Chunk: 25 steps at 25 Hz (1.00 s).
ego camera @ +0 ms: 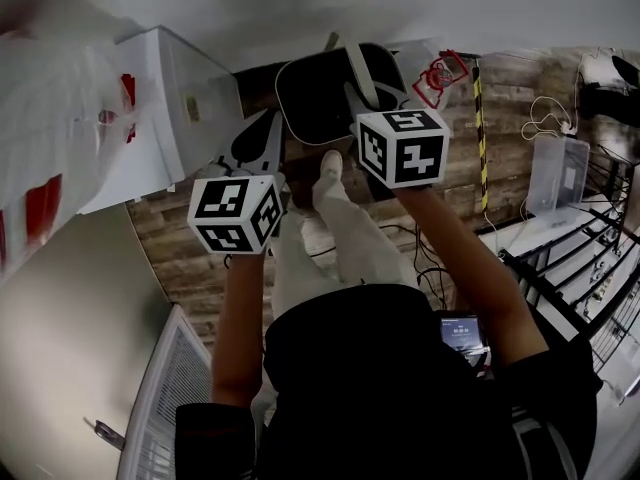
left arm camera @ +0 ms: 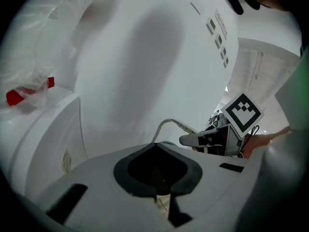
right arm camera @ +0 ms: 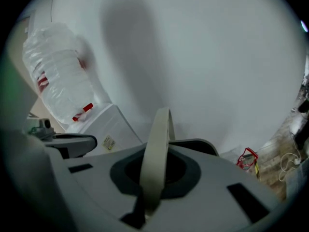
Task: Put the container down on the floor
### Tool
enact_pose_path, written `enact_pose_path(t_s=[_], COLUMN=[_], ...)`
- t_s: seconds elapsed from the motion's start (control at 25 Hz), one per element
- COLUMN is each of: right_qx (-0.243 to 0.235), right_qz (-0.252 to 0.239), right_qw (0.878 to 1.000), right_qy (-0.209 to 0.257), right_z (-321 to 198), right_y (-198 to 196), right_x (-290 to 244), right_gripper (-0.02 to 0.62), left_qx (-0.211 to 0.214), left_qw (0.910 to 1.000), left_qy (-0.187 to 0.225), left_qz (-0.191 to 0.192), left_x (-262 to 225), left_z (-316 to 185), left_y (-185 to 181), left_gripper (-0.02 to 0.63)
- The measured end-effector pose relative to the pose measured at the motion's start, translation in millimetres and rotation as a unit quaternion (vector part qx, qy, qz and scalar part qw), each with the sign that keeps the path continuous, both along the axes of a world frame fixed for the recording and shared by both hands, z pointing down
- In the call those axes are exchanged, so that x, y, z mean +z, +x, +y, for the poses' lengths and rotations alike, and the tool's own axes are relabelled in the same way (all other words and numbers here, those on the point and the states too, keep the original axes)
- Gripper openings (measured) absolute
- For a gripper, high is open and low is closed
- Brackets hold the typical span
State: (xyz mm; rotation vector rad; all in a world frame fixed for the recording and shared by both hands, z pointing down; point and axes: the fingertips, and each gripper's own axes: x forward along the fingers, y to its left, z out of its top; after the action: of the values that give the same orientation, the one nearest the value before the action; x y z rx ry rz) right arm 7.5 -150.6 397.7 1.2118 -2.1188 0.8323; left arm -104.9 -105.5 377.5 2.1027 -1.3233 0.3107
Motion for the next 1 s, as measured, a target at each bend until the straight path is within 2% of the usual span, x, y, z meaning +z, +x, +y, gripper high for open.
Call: enact_pose_path(t_s=[0.56,1.0], right_qx=[-0.016,-0.043], right_qz=[0.012,0.009], right_qw=[0.999,0.997], right_qy=[-0.048,-0.055], right_z=[-0.8,1.0], right_y=[-10.9,-25.8], right_x=[75.5,106.8], right_gripper=[0.031,0.031], left_qx=[-0.031,-0.061], left_qw=[0.9984,0.9969], left_qy=[-0.047,-0.048], left_qz=[-0.004,-0.014], left_x=[72.2,99.7], left_z=[2.0,-2.9], left_y=[-18.7,-22.1], left_gripper=[0.017,0.017])
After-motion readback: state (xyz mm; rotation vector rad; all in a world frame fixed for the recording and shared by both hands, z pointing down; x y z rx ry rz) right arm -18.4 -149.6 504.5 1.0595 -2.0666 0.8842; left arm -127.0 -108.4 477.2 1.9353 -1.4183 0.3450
